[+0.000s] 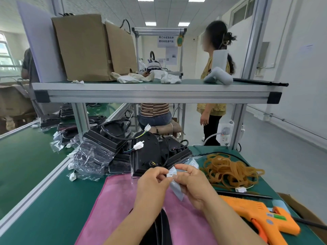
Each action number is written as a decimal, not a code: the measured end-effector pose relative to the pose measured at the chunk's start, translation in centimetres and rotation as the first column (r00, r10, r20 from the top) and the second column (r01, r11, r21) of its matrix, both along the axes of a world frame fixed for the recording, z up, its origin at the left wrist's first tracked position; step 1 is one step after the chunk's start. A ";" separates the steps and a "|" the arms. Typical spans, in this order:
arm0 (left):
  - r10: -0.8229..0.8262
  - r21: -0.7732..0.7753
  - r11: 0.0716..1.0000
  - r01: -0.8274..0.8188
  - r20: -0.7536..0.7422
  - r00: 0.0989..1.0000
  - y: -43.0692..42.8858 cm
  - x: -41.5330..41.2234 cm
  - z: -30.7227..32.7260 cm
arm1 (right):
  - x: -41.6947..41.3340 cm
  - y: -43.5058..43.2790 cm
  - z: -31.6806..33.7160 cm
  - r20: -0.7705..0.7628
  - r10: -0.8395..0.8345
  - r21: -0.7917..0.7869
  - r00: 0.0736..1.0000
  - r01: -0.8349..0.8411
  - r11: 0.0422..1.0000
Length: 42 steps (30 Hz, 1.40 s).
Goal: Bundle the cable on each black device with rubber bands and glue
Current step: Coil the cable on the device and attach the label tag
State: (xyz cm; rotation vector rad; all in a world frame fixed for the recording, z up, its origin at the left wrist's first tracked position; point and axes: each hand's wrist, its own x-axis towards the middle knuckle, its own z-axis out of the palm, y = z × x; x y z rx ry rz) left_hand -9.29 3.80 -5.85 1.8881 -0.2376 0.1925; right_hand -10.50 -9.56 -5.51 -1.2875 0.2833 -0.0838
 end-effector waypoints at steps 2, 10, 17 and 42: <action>0.004 0.050 0.999 -0.008 0.063 0.998 0.0 0.1 -0.2 | -0.2 0.1 0.2 -0.003 0.010 0.046 1.000 -0.010 0.999; -0.047 0.340 0.932 -0.124 0.456 0.889 0.2 -0.1 -0.8 | 0.1 0.9 0.8 -0.105 -0.072 0.120 0.992 0.085 0.989; -0.131 0.463 0.820 -0.338 0.726 0.676 0.5 -0.2 -0.4 | 0.7 1.4 0.4 -0.163 -0.156 0.113 0.974 0.175 0.978; -0.042 0.114 0.989 0.091 -0.379 0.924 8.9 -4.6 -0.2 | -2.3 3.7 -2.2 0.212 0.121 -0.828 0.970 0.112 0.549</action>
